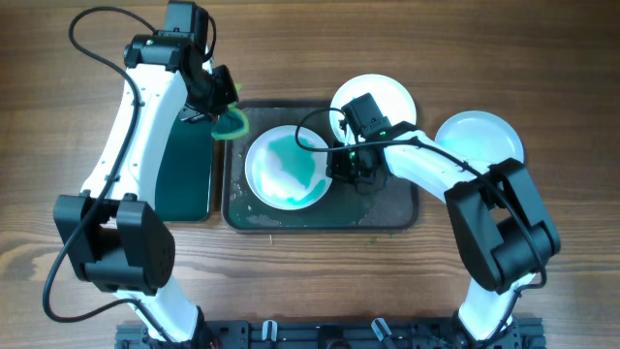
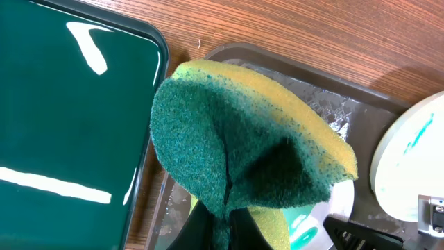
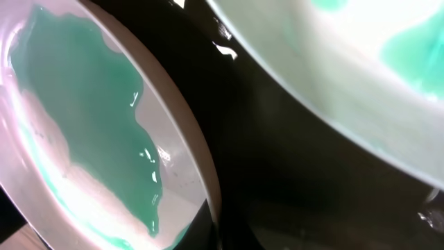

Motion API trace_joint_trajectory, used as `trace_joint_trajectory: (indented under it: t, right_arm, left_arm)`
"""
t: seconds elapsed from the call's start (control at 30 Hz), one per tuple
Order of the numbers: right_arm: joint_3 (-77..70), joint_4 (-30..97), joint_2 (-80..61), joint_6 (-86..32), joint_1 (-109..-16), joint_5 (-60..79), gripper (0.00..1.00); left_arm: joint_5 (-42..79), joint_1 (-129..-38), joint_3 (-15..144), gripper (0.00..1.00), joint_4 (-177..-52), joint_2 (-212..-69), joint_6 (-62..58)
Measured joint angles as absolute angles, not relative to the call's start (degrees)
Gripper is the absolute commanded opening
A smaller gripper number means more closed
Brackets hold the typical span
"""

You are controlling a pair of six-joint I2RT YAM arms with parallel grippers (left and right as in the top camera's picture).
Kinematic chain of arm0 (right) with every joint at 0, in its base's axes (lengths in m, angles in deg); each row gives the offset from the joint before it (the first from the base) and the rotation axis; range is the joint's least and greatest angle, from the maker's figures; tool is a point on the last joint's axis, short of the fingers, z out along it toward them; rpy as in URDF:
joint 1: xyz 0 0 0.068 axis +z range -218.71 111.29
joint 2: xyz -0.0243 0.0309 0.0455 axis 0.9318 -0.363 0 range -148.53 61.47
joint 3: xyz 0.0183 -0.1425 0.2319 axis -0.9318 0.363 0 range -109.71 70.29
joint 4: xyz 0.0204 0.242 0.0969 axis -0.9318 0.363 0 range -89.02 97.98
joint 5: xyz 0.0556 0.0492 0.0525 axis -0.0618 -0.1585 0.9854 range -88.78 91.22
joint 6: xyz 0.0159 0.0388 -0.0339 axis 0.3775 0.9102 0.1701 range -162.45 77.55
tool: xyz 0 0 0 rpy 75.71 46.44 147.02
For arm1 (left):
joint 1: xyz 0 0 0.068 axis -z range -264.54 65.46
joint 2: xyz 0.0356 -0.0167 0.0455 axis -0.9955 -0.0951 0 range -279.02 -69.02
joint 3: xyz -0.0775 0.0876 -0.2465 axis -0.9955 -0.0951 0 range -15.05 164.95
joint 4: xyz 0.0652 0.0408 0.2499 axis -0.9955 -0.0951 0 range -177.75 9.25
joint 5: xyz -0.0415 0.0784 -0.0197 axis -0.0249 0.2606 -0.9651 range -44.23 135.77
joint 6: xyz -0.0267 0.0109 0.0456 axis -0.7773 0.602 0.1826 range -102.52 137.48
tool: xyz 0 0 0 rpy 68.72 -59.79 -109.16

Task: Clean dirty plates on tray and stack at the side
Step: 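Lift the second plate with the right gripper and stack it on the first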

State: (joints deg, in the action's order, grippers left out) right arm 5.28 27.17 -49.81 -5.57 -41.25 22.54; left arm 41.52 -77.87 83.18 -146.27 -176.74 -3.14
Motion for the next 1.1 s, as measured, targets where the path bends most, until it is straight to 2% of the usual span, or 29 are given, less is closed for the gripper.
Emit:
trace_joint_trajectory:
  t: [0.17,0.33,0.5,0.93,1.1]
  right_arm:
    - [5.3,33.9,-43.6,-5.9,-38.2,10.7,0.04]
    - [5.3,39.1,-33.2,-6.9,-31.3,-8.3,0.04]
    - [5.3,42.8,-31.5,-7.8,-25.4,-25.1,0.04]
    - [3.0,43.3,-30.3,-14.6,-9.6,-65.5,0.04]
    - [2.7,36.7,-30.2,-20.2,-3.7,-79.3,0.04]
  left_arm:
    - [41.5,-77.9,83.2,0.04,-146.3,-176.7,-3.1]
    - [41.5,-77.9,83.2,0.04,-146.4,-176.8,-3.1]
    - [41.5,-77.9,83.2,0.04,-146.4,-176.9,-3.1]
    - [41.4,-77.9,83.2,0.04,-146.4,-176.9,-3.1]
    - [41.4,-77.9,83.2,0.04,-146.4,-177.0,-3.1]
